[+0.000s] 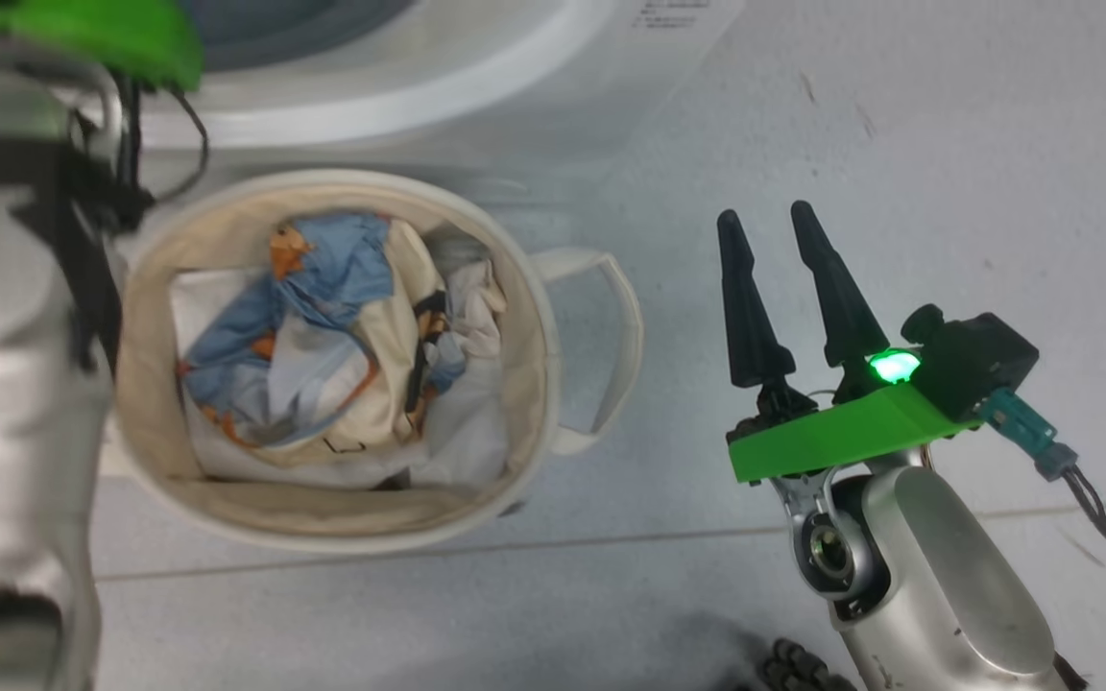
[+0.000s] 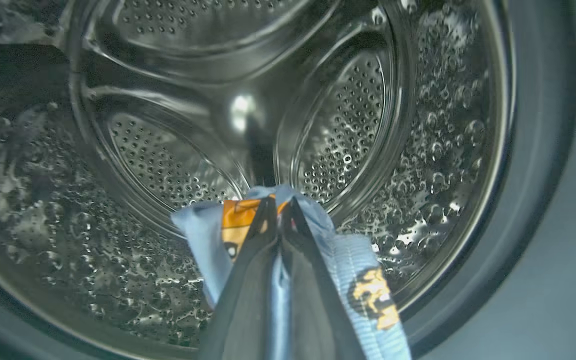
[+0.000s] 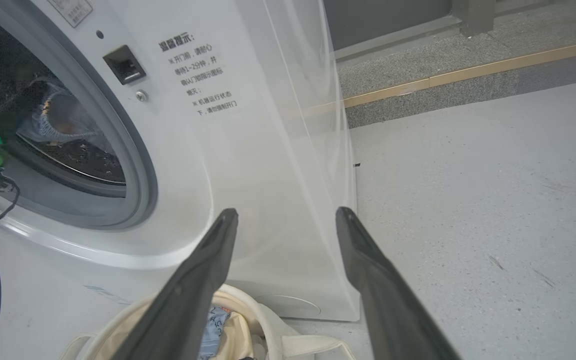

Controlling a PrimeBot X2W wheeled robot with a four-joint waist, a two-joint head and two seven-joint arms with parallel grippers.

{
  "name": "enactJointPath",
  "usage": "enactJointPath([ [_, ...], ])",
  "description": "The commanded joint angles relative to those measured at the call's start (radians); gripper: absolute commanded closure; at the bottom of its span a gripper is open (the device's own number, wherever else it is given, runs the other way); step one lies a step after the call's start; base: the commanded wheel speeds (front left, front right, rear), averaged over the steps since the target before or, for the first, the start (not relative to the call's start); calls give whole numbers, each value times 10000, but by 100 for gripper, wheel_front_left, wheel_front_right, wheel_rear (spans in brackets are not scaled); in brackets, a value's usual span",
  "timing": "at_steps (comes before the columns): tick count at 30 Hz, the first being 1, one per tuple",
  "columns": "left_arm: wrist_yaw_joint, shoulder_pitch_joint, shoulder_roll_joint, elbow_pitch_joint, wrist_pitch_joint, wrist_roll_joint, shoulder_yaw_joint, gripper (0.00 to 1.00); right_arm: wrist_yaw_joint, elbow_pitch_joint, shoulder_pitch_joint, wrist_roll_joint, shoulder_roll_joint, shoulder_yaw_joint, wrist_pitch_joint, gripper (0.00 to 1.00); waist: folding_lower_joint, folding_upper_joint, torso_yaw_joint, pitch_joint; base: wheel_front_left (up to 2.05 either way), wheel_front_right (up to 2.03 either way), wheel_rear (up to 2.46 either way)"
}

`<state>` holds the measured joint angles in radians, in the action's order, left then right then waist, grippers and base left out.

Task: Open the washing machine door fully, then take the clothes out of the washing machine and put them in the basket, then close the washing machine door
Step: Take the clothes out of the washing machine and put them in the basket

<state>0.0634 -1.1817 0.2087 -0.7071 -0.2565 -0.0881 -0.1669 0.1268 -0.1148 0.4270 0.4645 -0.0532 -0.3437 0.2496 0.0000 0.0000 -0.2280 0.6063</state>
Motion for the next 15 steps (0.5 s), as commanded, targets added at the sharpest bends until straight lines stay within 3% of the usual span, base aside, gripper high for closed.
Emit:
enactJointPath([
  [1, 119, 289, 360, 801, -50, -55, 305, 100, 39, 232, -268, -98, 30, -137, 122, 0, 0, 0, 173, -313, 0, 0, 0],
  [9, 229, 2830, 166, 4875, -51, -70, 1147, 100, 39, -19, -611, -281, 30, -26, 122, 0, 0, 0, 450, -1304, 0, 0, 0],
  [15, 38, 4402, -366, 7558, -52, 47, 1726, 100, 39, -238, -939, -348, 30, 37, 122, 0, 0, 0, 661, -2096, 0, 0, 0],
])
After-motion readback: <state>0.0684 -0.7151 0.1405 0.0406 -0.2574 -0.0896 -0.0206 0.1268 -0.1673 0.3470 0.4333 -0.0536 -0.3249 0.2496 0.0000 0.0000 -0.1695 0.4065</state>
